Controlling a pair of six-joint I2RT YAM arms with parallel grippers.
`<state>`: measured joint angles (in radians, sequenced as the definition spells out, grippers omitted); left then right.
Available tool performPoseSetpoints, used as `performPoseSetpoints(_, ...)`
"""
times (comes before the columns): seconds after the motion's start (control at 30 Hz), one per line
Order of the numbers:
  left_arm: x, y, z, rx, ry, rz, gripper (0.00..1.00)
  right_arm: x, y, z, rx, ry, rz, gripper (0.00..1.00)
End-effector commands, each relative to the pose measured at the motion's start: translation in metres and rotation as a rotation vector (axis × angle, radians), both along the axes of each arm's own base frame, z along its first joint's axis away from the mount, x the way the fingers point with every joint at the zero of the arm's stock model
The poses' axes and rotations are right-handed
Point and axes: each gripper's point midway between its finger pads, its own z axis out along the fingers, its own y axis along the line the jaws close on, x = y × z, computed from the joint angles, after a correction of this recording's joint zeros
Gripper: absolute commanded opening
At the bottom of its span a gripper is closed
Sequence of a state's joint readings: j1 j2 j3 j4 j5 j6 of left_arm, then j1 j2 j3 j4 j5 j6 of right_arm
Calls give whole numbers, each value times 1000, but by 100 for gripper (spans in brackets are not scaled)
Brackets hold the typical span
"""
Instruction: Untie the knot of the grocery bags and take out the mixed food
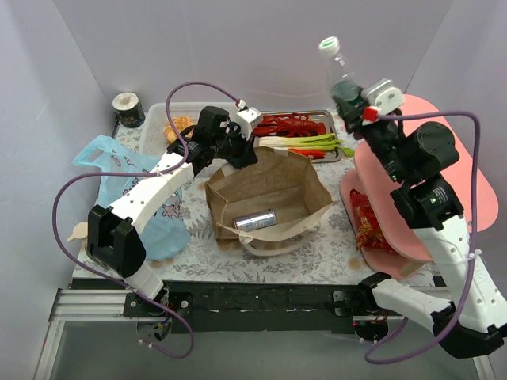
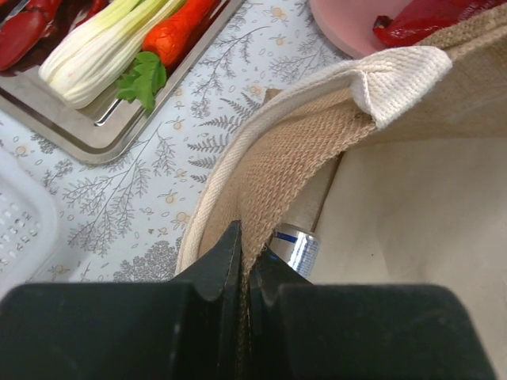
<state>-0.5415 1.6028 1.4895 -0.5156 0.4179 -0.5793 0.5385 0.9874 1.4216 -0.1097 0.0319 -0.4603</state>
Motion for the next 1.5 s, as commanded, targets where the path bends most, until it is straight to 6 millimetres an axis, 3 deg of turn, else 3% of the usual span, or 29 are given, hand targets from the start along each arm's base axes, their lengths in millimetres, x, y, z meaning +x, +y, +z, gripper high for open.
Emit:
performPoseSetpoints(0.0,-12,-12,30,-77,-25,-78,1,-10,-66,90,305,-257,-195,1)
performPoseSetpoints(0.33,-20,-16,35,-115,-13,-102,3,8,-119,98,314,-256,-321,1)
performPoseSetpoints(0.37,-20,-17,34,-118,-11,-102,4,16,-123,92,312,-224,-335,1)
performPoseSetpoints(0.4,-21,-17,34,-123,-9,-110,5,21,-140,91,320,-211,-387,1)
performPoseSetpoints(0.47,-23,-18,34,-130,-3,-111,6,31,-154,92,372,-155,-389,1)
performPoseSetpoints(0.5,-25,-19,33,-131,2,-114,6,32,-174,93,374,-156,-423,1)
performPoseSetpoints(0.6,-30,-19,30,-136,6,-126,7,40,-183,89,396,-125,-360,1)
performPoseSetpoints(0.8,-36,-20,25,-138,19,-134,10,62,-195,58,395,-61,-327,1)
performPoseSetpoints(1.03,-40,-19,16,-126,33,-140,11,79,-184,36,337,-50,-226,1)
performPoseSetpoints(1.23,-40,-19,14,-123,36,-137,11,87,-182,27,319,-78,-196,1)
performPoseSetpoints(1.37,-40,-19,12,-119,42,-138,12,91,-182,10,326,-58,-194,1)
performPoseSetpoints(1.47,-41,-19,12,-118,45,-140,12,86,-180,8,318,-69,-192,1)
